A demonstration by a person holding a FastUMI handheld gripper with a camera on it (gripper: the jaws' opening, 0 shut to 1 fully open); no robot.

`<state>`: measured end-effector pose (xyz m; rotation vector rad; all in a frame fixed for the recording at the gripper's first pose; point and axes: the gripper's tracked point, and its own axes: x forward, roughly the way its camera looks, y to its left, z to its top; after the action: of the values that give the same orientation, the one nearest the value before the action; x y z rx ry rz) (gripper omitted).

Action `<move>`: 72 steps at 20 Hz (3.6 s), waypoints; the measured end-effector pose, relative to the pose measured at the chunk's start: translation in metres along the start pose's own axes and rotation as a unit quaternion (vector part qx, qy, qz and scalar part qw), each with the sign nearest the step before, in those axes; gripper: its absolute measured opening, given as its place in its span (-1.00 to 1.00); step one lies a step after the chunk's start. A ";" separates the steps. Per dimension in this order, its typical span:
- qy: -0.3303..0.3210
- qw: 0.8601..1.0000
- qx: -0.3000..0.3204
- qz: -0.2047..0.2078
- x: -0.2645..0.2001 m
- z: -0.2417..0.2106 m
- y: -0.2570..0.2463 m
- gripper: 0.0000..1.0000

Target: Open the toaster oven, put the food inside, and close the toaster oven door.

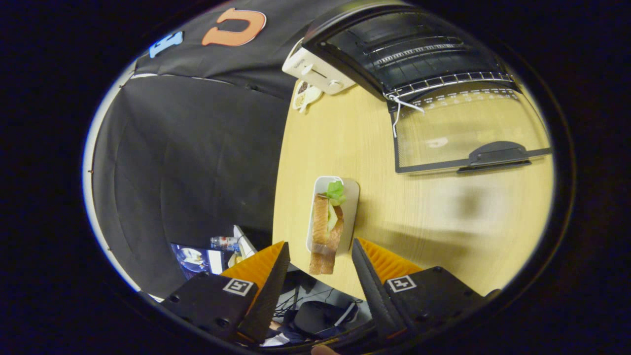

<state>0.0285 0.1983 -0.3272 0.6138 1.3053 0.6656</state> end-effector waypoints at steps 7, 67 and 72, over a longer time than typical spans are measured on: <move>0.011 0.998 0.052 -0.013 0.033 0.003 0.000 0.00; -0.372 0.927 0.045 -0.013 -0.073 0.259 -0.106 0.81; -0.324 0.942 -0.008 -0.092 -0.073 0.241 -0.107 0.90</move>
<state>0.2664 0.0633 -0.3194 0.6187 0.7263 0.2749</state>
